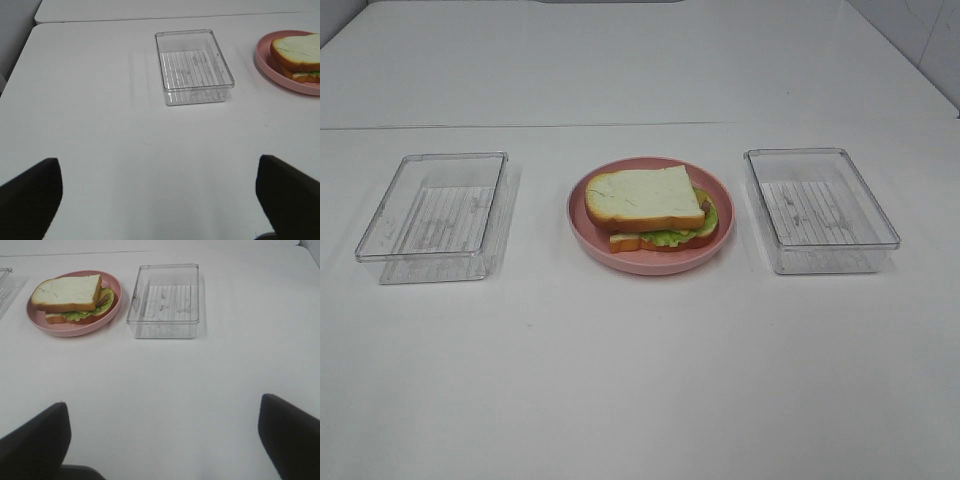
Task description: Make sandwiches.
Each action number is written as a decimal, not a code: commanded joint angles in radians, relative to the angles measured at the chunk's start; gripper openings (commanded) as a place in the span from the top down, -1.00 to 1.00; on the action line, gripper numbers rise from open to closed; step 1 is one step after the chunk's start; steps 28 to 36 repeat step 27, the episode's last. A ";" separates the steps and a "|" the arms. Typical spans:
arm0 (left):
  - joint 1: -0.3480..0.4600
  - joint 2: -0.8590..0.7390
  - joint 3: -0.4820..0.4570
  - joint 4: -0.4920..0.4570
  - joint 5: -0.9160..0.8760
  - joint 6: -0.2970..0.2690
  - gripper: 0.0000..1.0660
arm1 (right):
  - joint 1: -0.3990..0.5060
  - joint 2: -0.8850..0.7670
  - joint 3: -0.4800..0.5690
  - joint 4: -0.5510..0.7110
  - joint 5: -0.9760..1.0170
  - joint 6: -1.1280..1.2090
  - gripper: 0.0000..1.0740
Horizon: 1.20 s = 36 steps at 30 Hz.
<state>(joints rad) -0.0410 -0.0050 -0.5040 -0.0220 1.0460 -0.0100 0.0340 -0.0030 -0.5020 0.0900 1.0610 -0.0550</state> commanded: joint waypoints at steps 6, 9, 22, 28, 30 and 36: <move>0.057 -0.022 0.005 -0.064 -0.013 0.001 -0.83 | -0.003 -0.019 0.001 0.006 -0.011 -0.009 -0.79; 0.054 -0.022 0.005 -0.064 -0.013 0.001 -0.83 | -0.003 -0.019 0.001 0.006 -0.011 -0.009 -0.79; 0.051 -0.021 0.005 -0.065 -0.013 0.003 -0.83 | -0.003 -0.019 0.001 0.006 -0.011 -0.009 -0.79; 0.051 -0.021 0.005 -0.065 -0.013 0.003 -0.83 | -0.003 -0.019 0.001 0.006 -0.011 -0.009 -0.79; 0.051 -0.021 0.005 -0.065 -0.013 0.003 -0.83 | -0.003 -0.019 0.001 0.006 -0.011 -0.009 -0.79; 0.051 -0.021 0.005 -0.065 -0.013 0.003 -0.83 | -0.003 -0.019 0.001 0.006 -0.011 -0.009 -0.79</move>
